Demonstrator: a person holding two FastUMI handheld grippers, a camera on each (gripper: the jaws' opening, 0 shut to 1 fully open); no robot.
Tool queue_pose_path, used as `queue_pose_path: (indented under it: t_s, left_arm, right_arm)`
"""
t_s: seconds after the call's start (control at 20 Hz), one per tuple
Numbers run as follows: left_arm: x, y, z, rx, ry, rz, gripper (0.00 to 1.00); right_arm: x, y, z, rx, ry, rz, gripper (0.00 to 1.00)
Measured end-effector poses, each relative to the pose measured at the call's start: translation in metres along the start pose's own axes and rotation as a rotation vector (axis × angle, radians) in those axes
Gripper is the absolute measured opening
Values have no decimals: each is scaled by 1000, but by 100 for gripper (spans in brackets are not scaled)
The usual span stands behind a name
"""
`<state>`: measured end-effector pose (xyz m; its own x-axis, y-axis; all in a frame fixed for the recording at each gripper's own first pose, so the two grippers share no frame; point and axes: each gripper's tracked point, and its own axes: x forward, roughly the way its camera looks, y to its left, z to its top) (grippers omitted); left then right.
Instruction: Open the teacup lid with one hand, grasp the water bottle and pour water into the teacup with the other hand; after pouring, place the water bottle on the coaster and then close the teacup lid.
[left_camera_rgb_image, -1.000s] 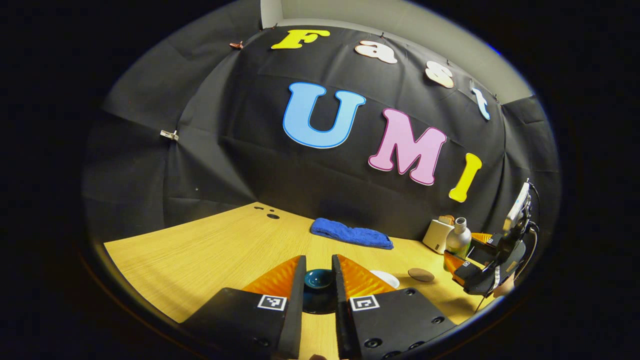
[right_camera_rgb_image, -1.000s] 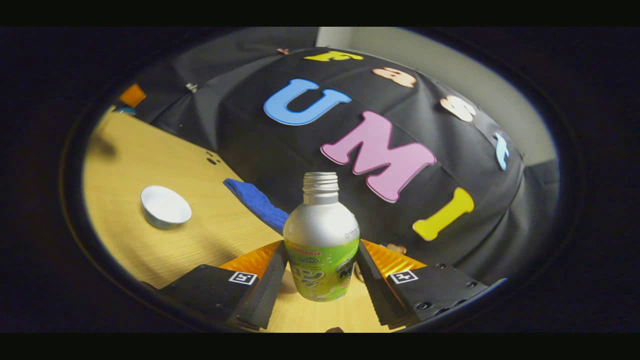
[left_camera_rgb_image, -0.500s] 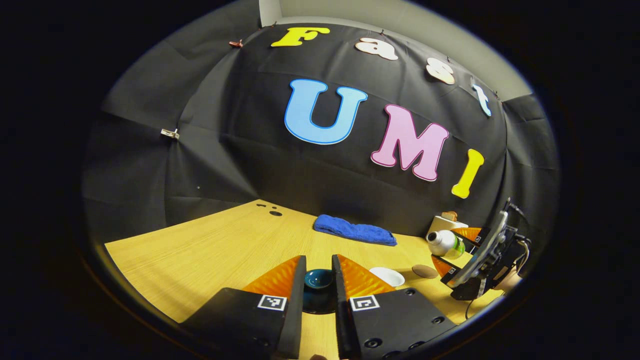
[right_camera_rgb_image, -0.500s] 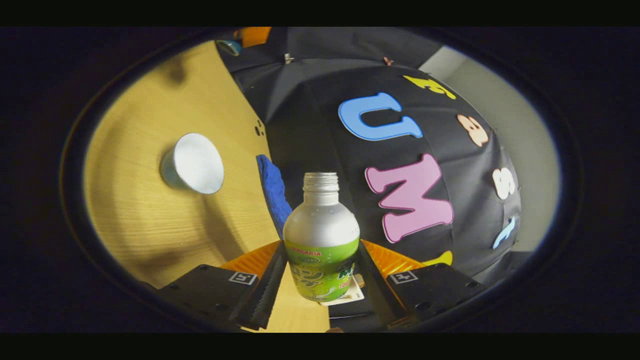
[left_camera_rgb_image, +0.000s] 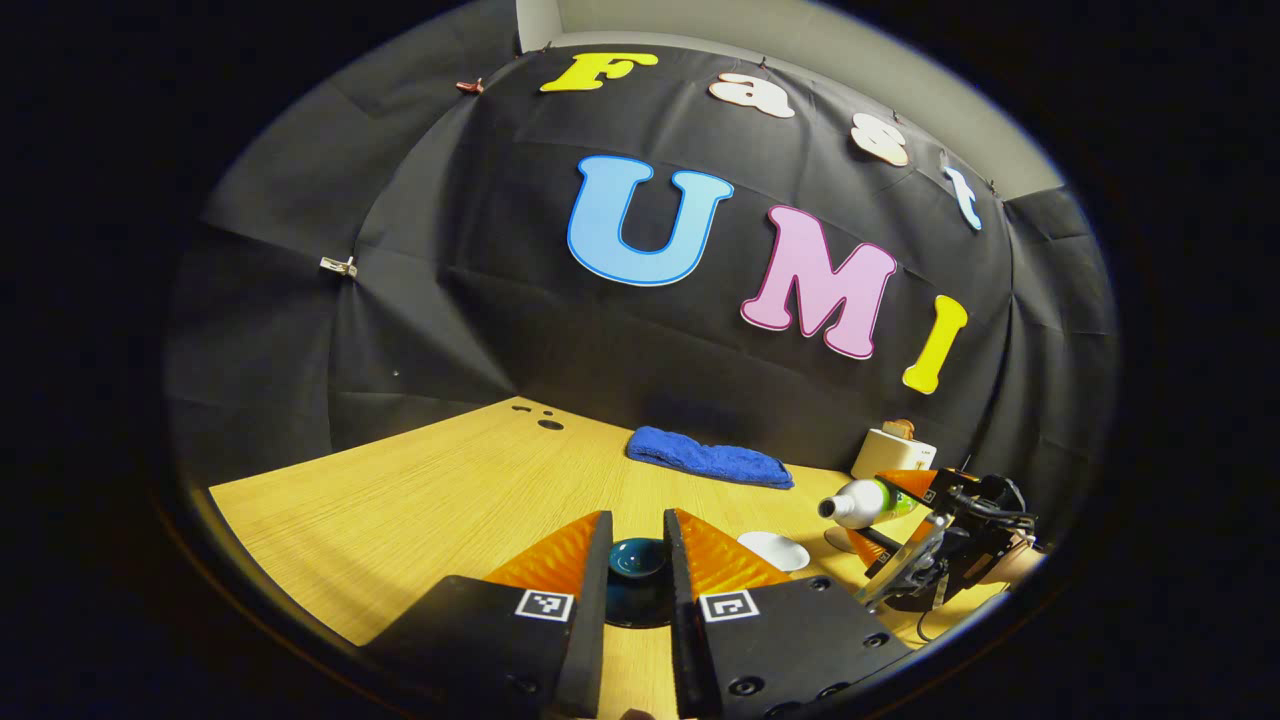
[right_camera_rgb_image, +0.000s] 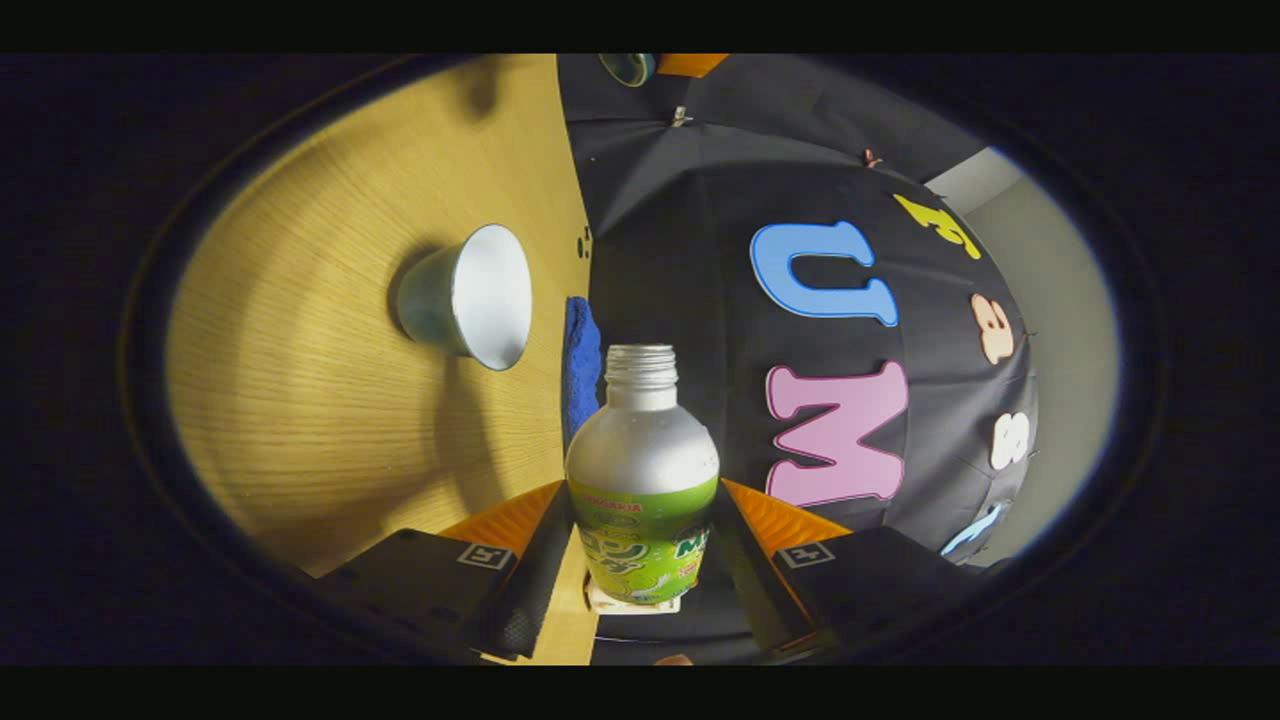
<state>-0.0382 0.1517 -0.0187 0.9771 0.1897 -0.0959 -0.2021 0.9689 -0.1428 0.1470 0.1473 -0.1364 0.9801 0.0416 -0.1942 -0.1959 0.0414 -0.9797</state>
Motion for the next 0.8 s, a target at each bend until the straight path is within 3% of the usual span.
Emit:
queue_pose_path:
  t_s: [0.8]
  left_arm:
    - [-1,4,-2,-1,11,5,31]
  right_arm:
    - [5,5,3,-237,-21,38,80]
